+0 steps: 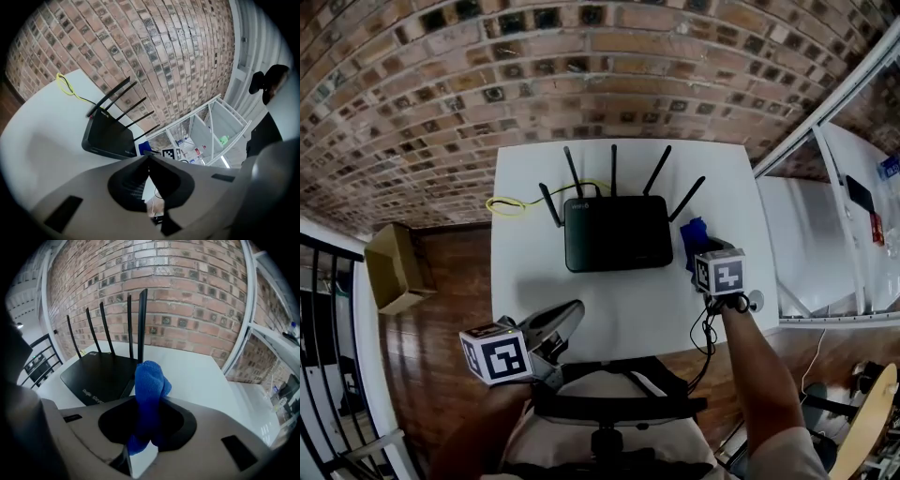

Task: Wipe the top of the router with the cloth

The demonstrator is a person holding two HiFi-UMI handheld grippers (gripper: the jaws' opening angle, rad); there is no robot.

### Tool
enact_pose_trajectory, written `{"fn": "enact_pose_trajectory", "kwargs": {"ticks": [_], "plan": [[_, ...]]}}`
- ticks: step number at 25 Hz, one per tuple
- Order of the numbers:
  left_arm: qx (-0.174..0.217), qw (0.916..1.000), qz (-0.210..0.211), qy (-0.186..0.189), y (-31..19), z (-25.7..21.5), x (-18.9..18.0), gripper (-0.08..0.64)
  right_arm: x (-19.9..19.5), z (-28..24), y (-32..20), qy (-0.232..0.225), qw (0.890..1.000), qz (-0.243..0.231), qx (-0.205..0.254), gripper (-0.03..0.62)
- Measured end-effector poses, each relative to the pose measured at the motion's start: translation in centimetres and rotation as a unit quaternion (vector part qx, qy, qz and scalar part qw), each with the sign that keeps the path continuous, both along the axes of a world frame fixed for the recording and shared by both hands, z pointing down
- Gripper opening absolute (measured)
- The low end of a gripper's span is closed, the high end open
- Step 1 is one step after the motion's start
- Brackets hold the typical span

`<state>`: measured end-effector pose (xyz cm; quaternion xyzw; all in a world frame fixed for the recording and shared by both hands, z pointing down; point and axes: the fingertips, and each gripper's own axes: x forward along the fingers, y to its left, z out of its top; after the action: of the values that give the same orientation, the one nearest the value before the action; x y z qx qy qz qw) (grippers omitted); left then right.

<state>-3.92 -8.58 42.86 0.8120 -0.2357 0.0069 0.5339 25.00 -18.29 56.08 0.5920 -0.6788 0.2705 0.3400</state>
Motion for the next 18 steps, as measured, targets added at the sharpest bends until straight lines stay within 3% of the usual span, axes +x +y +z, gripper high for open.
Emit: {"fn": "enact_pose_trajectory", "kwargs": {"ticks": [5, 11, 18], "plan": [[-0.007, 0.9995, -0.028, -0.014, 0.4, -0.3, 2.8, 0.002, -0.2, 1.2, -2.2, 0.021, 0.996, -0.086, -0.009, 0.118], [-0.025, 0.9965, -0.071, -0.037, 1.4, 0.2, 5.8, 0.002, -1.4, 2.9, -3.3, 0.021, 0.984, -0.177, -0.013, 0.118], [-0.025, 0.9933, -0.100, -0.051, 1.9, -0.4, 8.5, 0.002, -1.9, 3.3, -3.0, 0.009, 0.974, -0.224, -0.010, 0.118]]}}
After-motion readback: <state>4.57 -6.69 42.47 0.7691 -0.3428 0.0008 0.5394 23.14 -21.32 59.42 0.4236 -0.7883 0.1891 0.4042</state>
